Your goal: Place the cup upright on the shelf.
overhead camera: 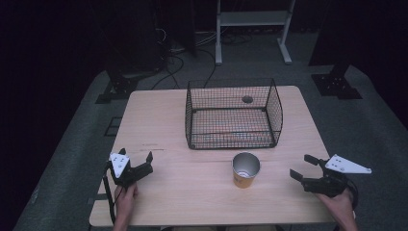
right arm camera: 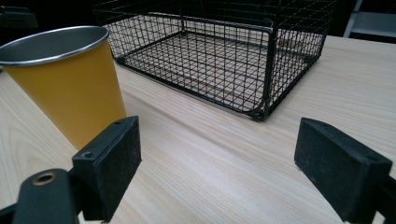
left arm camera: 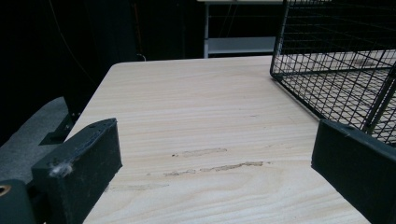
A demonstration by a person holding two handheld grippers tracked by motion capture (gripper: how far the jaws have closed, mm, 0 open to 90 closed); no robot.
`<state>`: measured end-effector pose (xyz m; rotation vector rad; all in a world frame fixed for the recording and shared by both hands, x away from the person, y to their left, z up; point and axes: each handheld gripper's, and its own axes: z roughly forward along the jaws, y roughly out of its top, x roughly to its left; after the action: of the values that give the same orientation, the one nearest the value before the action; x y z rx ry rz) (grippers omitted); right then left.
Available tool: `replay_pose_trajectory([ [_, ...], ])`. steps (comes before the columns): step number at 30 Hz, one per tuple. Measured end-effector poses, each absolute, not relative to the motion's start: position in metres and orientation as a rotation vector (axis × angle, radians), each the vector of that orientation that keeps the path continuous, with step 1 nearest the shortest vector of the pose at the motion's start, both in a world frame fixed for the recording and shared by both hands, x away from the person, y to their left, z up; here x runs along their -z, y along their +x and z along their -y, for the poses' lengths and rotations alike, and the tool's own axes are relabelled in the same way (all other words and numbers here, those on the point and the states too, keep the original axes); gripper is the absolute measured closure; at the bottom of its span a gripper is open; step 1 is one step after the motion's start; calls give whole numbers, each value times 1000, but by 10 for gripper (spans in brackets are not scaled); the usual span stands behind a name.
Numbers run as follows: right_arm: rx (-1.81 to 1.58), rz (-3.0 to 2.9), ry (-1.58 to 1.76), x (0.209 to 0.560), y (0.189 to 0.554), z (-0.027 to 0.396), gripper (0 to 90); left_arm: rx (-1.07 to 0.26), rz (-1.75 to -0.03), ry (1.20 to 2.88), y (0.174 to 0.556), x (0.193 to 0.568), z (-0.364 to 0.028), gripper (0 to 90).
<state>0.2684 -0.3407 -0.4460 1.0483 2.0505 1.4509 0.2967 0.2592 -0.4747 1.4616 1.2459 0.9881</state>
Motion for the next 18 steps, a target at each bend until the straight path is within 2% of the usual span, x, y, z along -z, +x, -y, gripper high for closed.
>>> replay_pose_trajectory([
  [18,-1476,-2084,991,435,269,323,134,-994,-1239,1467,296,475,-258,8],
])
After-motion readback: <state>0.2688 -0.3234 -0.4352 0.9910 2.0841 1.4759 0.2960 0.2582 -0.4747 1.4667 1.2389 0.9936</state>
